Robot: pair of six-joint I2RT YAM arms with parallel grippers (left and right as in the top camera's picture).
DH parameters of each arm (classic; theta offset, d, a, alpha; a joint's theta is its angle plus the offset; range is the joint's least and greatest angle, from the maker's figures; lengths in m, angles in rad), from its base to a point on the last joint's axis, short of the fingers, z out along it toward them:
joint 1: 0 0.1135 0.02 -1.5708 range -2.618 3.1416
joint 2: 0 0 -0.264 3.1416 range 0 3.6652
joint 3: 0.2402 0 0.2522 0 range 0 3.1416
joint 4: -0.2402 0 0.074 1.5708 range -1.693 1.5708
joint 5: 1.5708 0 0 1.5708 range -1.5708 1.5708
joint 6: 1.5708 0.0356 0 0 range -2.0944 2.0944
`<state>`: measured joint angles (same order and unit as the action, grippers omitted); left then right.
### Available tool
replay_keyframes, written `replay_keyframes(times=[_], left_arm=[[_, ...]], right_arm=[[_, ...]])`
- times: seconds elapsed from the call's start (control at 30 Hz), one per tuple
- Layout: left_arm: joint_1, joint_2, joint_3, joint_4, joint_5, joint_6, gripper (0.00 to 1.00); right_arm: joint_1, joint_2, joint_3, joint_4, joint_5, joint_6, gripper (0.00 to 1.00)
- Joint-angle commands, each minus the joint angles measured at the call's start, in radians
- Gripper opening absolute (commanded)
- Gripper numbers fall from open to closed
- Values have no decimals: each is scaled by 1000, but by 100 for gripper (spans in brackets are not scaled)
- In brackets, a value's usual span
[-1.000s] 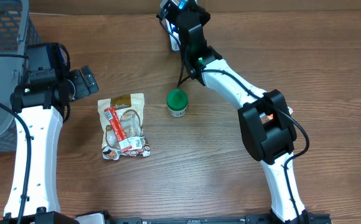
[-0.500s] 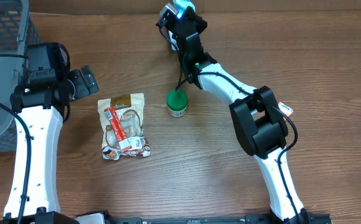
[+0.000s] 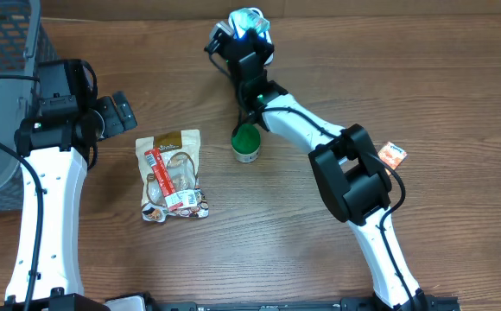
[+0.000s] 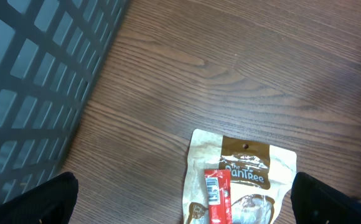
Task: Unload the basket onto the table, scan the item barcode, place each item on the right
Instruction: 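Hold the teal packet in front of the white scanner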
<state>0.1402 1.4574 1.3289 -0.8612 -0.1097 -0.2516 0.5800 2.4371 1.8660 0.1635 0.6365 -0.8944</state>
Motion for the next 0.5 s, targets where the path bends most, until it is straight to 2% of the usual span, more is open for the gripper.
replay_keyframes(times=[0.0,0.47], left_arm=[[3,-5,16,1,-5,16,100],[3,-5,16,1,-5,16,100]], right_arm=[[17,6,14,-15,0,58,4],[34,6,14,-83,25,103,4]])
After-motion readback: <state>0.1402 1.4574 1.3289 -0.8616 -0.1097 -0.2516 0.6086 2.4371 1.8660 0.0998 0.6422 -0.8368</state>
